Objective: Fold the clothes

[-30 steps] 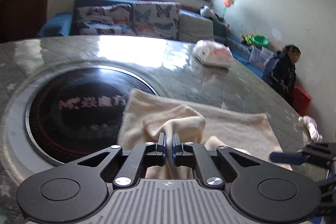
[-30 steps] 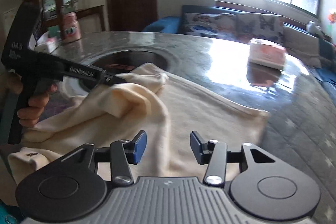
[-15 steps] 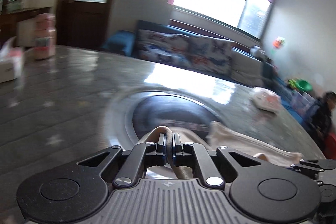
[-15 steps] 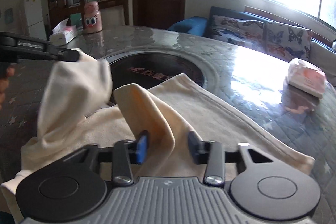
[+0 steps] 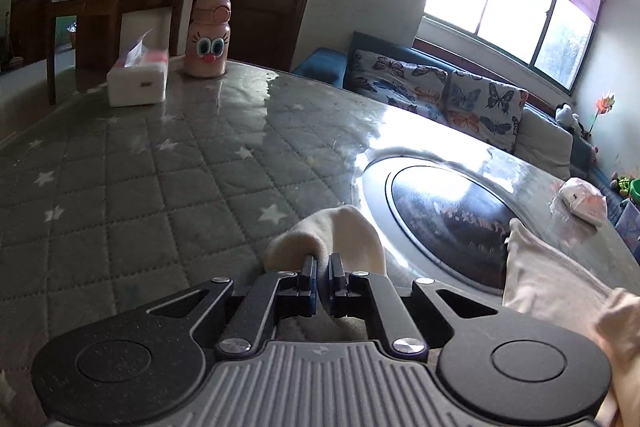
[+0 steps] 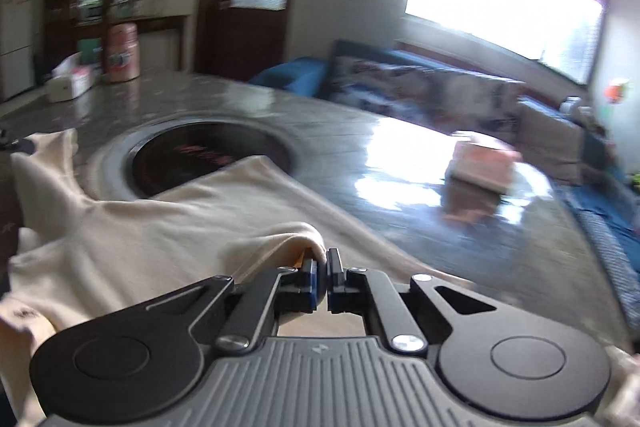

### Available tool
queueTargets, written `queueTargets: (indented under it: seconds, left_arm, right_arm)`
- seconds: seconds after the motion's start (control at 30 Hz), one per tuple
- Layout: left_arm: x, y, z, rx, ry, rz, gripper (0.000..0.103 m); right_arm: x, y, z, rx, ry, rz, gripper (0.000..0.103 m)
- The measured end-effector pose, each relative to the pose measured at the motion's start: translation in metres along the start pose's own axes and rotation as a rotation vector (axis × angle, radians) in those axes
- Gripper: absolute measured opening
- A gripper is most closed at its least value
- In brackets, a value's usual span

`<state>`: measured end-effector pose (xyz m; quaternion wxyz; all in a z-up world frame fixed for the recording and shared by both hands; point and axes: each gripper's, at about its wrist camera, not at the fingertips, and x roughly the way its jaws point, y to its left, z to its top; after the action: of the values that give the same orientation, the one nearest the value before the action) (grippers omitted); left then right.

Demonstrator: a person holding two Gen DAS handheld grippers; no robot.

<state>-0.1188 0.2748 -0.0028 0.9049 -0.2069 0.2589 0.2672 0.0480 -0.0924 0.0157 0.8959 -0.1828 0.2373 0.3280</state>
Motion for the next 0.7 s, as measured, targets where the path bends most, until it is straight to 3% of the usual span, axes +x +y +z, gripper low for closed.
queueTargets:
  seconds: [0.3,0.43,0.57,0.7]
  left_arm:
    - [-0.022,0.001,-0.007,0.018,0.002,0.023,0.006]
    - [-0.029,0.005,-0.015,0.017,0.057,0.04,0.006]
    - [-0.039,0.01,-0.017,0.036,0.07,0.054,0.011]
    - [-0.046,0.009,-0.008,0.056,0.048,0.065,0.018]
  right_arm:
    - [-0.048,-0.072,-0.045,0.159,0.048,-0.263,0.003]
    - [-0.04,-0.092,-0.074,0.257,0.136,-0.306,0.004]
    - [-0.041,-0.109,-0.096,0.367,0.204,-0.273,0.015]
    - [-0.06,-0.12,-0.093,0.361,0.178,-0.298,0.032]
